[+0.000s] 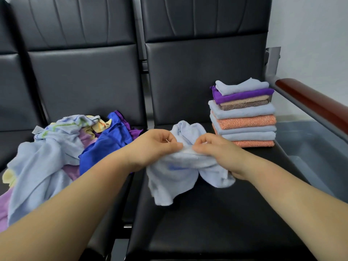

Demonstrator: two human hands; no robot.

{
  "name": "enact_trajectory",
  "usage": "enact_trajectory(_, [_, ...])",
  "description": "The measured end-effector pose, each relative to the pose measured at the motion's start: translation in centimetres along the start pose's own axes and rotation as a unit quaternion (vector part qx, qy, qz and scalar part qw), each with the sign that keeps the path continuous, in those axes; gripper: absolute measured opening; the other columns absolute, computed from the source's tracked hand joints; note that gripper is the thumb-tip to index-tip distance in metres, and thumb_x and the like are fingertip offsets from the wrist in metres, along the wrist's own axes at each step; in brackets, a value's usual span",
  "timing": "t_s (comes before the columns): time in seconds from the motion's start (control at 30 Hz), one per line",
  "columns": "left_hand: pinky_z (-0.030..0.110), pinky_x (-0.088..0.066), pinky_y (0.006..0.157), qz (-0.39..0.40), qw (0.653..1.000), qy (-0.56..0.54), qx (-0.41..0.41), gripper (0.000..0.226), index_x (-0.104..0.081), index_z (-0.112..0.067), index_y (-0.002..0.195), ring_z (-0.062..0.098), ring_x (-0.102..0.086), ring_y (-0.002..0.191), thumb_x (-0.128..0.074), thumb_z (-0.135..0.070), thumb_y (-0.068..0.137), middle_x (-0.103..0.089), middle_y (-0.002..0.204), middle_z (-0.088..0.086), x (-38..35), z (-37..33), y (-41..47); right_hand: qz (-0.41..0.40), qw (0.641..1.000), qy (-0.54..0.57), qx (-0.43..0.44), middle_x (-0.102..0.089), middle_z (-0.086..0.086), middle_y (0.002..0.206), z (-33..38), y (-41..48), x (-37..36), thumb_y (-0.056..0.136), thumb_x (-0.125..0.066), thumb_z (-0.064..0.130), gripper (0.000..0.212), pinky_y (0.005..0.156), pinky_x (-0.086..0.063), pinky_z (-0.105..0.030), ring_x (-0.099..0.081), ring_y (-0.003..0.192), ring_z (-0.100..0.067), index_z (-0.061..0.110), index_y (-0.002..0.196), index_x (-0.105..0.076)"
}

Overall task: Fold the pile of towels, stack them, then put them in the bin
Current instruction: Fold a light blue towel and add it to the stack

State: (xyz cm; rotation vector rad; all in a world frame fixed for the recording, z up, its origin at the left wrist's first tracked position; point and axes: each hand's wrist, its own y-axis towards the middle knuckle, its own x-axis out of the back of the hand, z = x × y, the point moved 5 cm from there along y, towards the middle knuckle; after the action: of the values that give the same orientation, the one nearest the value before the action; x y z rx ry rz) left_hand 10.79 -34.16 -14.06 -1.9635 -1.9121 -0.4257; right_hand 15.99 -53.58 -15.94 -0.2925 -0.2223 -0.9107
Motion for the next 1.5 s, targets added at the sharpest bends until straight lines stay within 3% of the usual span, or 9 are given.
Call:
enact_trajectory(0.2, [0.031,-0.047,0.069,0.073,0.957,0.281,-0.002,0.019,-0.067,-0.02,0.08,0.006,-0.055,0.07,-0.081,-0.033,0.083,-0.062,0.073,-0.007,1.9,0.3,-0.5,-0.093,0.962,-0.256,0.028,-0.066,-0.001,0.081,-0.2,0.3,2.0,0.081,-0.08,0.024,0.016,0.066,-0.046,-0.029,-0.06,0.075,-0.014,0.021,0.08,-0.064])
enact_trajectory(0.47, [0.032,-0.044,0.068,-0.124,0.99,0.055,-0.033,0.015,-0.058,-0.021,0.088,0.007,-0.051,0.069,-0.058,-0.033,0.095,-0.057,0.072,-0.011,2.9,-0.4,0.2,-0.054,0.959,-0.269,0.065,-0.047,0.007,0.065,2.0,-0.7,1.3,0.087,-0.075,0.027,0.032,0.057,-0.037,-0.024,-0.045,0.06,-0.008,0.017,0.073,-0.047])
enact_trajectory(0.6, [0.03,-0.048,0.064,-0.045,0.985,0.153,-0.061,0.027,-0.063,-0.021,0.084,0.009,-0.058,0.069,-0.073,-0.046,0.079,-0.063,0.073,-0.008,2.3,-1.7,0.0,-0.032,0.926,-0.374,0.03,-0.061,0.0,0.076,1.4,-0.3,1.4,0.09,-0.071,0.032,0.026,0.065,-0.046,-0.036,-0.061,0.076,-0.023,0.017,0.078,-0.053])
enact_trajectory(0.77, [0.024,-0.041,0.064,0.019,0.966,0.254,-0.049,0.025,-0.06,-0.017,0.075,0.003,-0.048,0.062,-0.078,-0.029,0.087,-0.052,0.064,-0.014,1.4,-0.3,0.3,-0.058,0.967,-0.241,0.056,-0.058,0.01,0.067,2.2,-0.6,2.6,0.089,-0.077,0.034,0.022,0.061,-0.042,-0.023,-0.055,0.066,-0.006,0.022,0.077,-0.063])
enact_trajectory(0.93, [0.032,-0.044,0.066,-0.067,0.997,-0.003,-0.038,0.026,-0.057,-0.011,0.09,0.01,-0.053,0.073,-0.064,-0.036,0.087,-0.058,0.078,-0.004,2.0,-0.4,0.4,-0.016,0.994,-0.083,0.07,-0.078,0.005,0.092,2.3,-0.7,1.4,0.085,-0.083,0.025,0.02,0.075,-0.061,-0.034,-0.076,0.087,-0.015,0.024,0.103,-0.074])
enact_trajectory(1.03, [0.031,-0.049,0.064,-0.071,0.995,-0.056,-0.043,0.023,-0.061,-0.014,0.093,0.011,-0.06,0.074,-0.071,-0.032,0.084,-0.064,0.081,-0.003,1.6,-1.6,0.0,0.021,0.978,-0.204,0.048,-0.074,0.005,0.085,1.8,-0.6,0.8,0.08,-0.084,0.029,0.021,0.072,-0.058,-0.031,-0.072,0.08,-0.013,0.026,0.093,-0.068])
enact_trajectory(1.13, [0.038,-0.057,0.073,-0.002,0.984,0.174,-0.031,0.036,-0.066,-0.016,0.093,0.015,-0.069,0.08,-0.084,-0.037,0.07,-0.072,0.086,0.0,1.3,-1.9,-0.3,0.01,0.937,-0.346,0.053,-0.056,0.006,0.066,1.7,-0.3,1.0,0.086,-0.074,0.021,0.024,0.063,-0.042,-0.032,-0.051,0.064,-0.014,0.022,0.073,-0.053])
enact_trajectory(1.23, [0.046,-0.054,0.081,0.04,0.95,0.31,0.013,0.03,-0.067,-0.011,0.088,0.019,-0.066,0.078,-0.084,-0.033,0.077,-0.071,0.087,0.008,1.2,-0.5,-0.1,-0.023,0.958,-0.277,0.063,-0.06,-0.001,0.072,2.1,-0.2,2.1,0.089,-0.075,0.027,0.02,0.067,-0.043,-0.032,-0.054,0.069,-0.016,0.017,0.077,-0.062])
enact_trajectory(1.5, [0.05,-0.054,0.093,-0.047,0.997,-0.064,-0.026,0.037,-0.063,-0.002,0.119,0.026,-0.069,0.105,-0.065,-0.027,0.092,-0.071,0.117,0.022,2.6,-1.2,0.0,0.021,0.995,-0.003,0.096,-0.079,-0.003,0.107,2.1,0.0,1.6,0.081,-0.085,0.02,0.036,0.094,-0.06,-0.046,-0.075,0.105,-0.023,0.02,0.115,-0.074])
